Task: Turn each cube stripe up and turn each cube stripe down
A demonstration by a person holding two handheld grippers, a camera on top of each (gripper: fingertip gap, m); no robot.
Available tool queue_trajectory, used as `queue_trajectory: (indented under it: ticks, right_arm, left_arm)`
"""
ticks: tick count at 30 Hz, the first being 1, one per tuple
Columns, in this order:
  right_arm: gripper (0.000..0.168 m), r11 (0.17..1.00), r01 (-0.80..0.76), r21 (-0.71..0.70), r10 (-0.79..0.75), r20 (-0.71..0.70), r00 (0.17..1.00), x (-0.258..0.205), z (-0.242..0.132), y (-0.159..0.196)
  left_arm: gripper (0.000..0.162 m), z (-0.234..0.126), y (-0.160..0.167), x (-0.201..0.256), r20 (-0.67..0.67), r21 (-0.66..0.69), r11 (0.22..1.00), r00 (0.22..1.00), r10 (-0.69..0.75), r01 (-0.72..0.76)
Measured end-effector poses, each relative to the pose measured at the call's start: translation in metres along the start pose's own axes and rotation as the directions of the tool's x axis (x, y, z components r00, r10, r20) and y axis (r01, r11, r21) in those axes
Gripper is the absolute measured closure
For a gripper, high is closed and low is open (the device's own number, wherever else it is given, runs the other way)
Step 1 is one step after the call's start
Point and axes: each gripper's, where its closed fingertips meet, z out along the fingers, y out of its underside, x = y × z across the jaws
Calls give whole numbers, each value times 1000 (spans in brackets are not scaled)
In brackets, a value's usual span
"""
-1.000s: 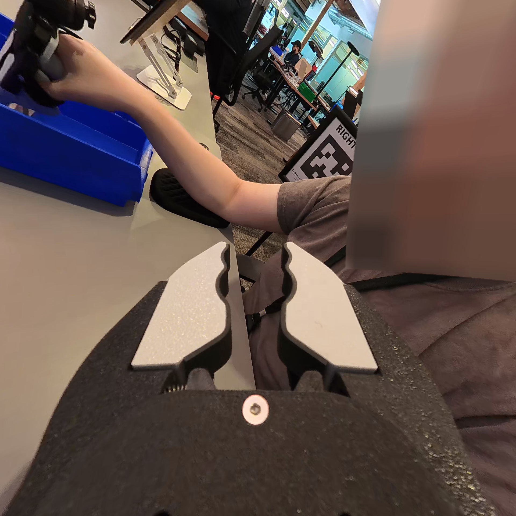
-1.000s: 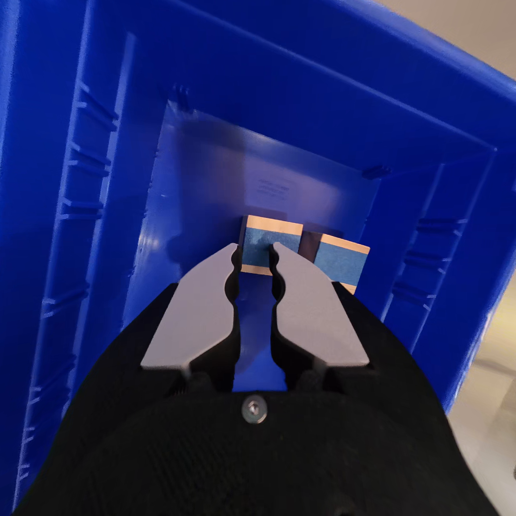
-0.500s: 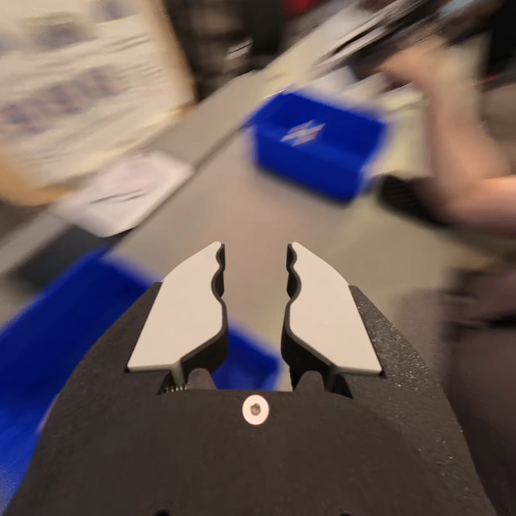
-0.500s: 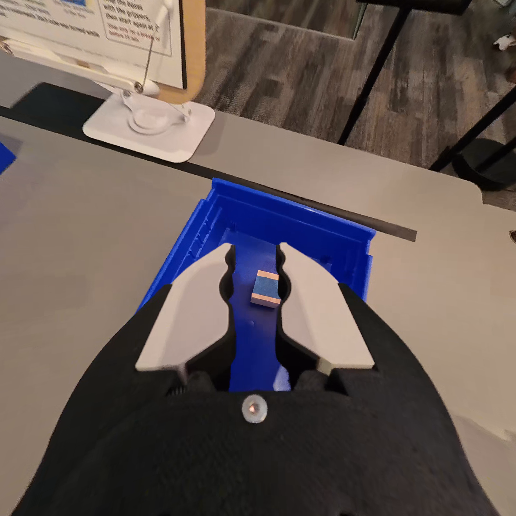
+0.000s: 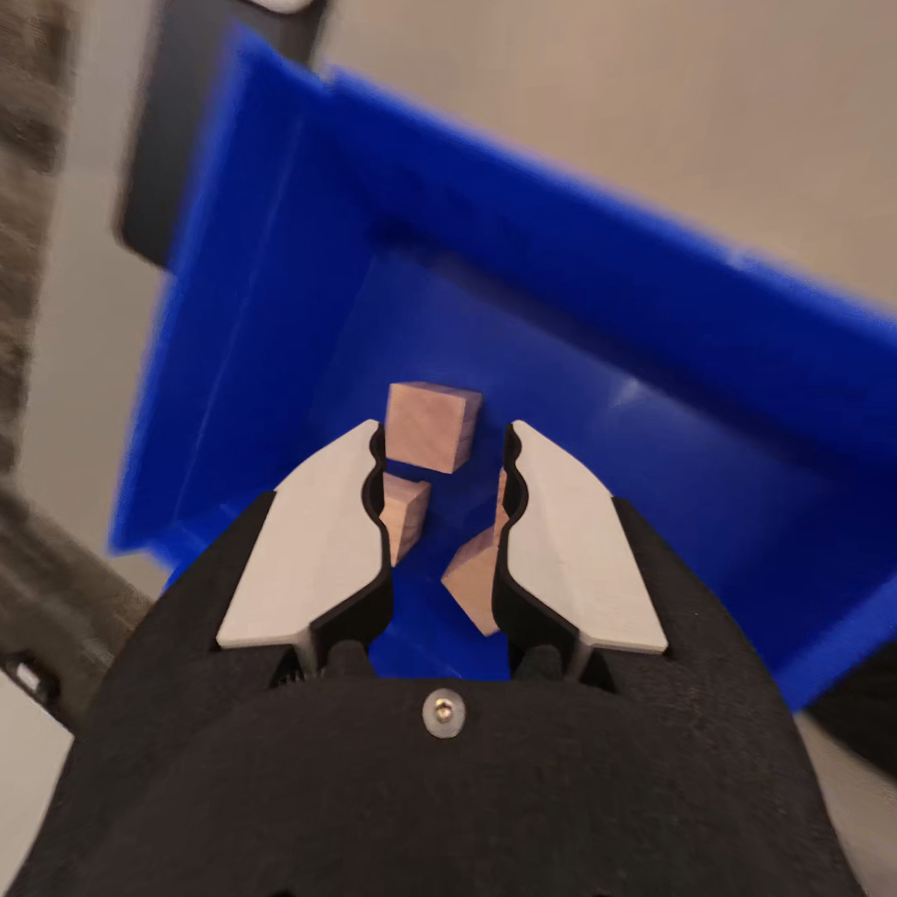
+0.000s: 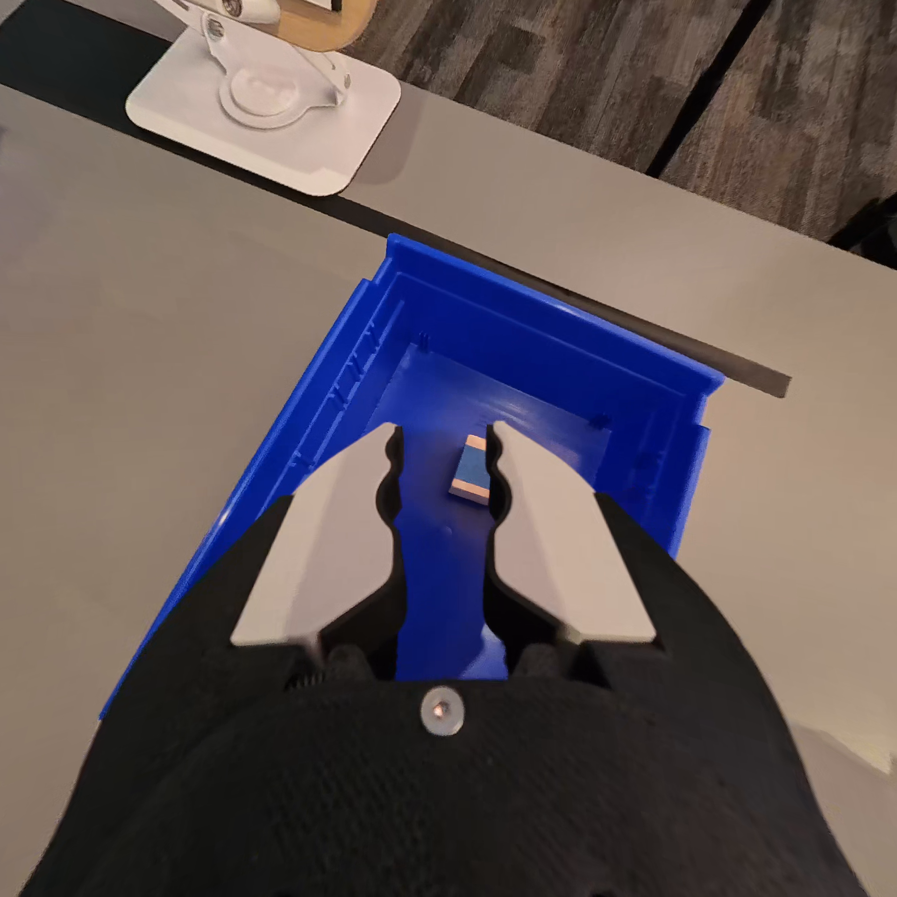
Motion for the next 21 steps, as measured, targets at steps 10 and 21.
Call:
queue_trajectory:
  ticks: [10,21]
  right_arm:
    - [132,999,20,-36,-19,19,1000,-1,7,7]
    - [132,991,81,-102,-79,22,997,-9,20,15]
  left_arm:
    - [111,42,19,-10,-74,-147,988,996,45,-56]
    - [115,60,33,-7,-181,-253,966,984,-4,-43]
